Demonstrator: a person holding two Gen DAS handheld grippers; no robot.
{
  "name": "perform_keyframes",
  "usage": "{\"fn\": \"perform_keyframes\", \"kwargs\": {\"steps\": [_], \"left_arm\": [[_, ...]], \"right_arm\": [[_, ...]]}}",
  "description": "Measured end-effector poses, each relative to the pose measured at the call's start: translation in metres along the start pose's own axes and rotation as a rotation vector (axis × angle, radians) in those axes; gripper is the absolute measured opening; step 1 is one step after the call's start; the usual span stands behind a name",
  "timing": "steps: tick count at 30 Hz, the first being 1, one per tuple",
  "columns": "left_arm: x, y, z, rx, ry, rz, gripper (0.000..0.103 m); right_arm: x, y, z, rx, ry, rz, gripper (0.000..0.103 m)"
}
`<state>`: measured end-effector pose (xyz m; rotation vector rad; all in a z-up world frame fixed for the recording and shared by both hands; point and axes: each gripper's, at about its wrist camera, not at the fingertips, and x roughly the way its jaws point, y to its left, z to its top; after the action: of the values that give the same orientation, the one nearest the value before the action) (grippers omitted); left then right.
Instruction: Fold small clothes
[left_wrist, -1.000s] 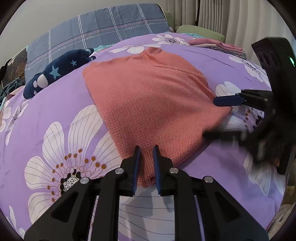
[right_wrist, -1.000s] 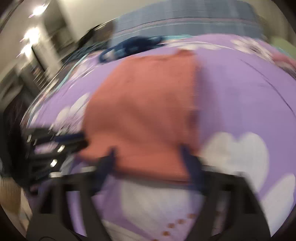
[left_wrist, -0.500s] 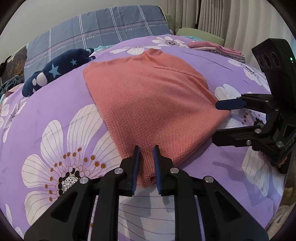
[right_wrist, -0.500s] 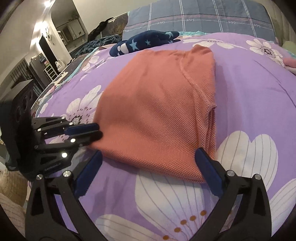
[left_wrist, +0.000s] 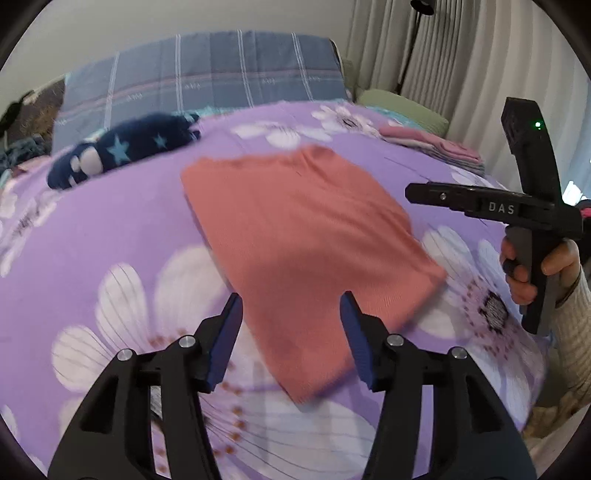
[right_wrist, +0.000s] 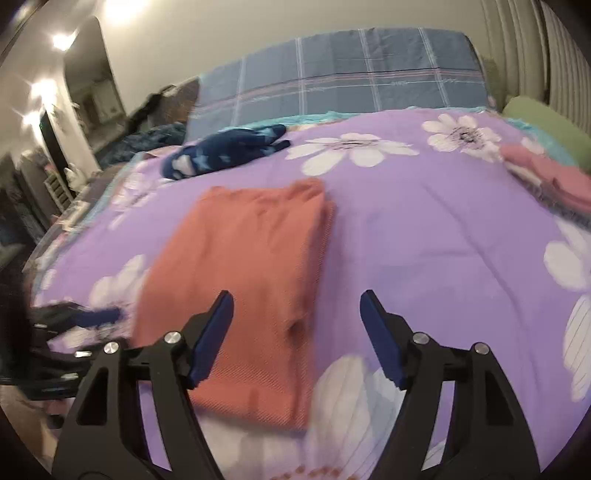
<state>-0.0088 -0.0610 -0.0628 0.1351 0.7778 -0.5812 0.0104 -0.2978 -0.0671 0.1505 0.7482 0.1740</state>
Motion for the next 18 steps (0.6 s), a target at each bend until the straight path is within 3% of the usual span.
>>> {"fn": "perform_keyframes", "kwargs": {"steps": [3, 7, 10, 11, 13, 16, 18], "left_arm": [[0.008, 0.006, 0.015, 0.019, -0.004, 0.054, 0.055], [0.033, 0.017, 0.036, 0.002, 0.006, 0.121, 0.055], [0.050, 0.031, 0.045, -0.042, 0.009, 0.114, 0.055], [0.059, 0.036, 0.045, -0.044, 0.030, 0.131, 0.055], [0.081, 0.044, 0.037, -0.051, 0.087, 0.157, 0.065], [0.081, 0.054, 0.032, -0.105, 0.070, 0.107, 0.067], [0.080, 0.059, 0.029, -0.125, 0.068, 0.089, 0.067]], "right_arm": [[0.017, 0.002, 0.019, 0.014, 0.010, 0.072, 0.037], [0.052, 0.007, 0.044, 0.028, 0.032, 0.129, 0.030], [0.078, 0.010, 0.055, 0.023, 0.079, 0.173, 0.026], [0.089, 0.009, 0.055, 0.003, 0.099, 0.144, 0.025], [0.110, 0.000, 0.053, -0.025, 0.128, 0.013, 0.012], [0.114, -0.024, 0.049, 0.073, 0.126, 0.075, 0.011], [0.106, -0.024, 0.051, 0.073, 0.110, 0.038, 0.009]]}}
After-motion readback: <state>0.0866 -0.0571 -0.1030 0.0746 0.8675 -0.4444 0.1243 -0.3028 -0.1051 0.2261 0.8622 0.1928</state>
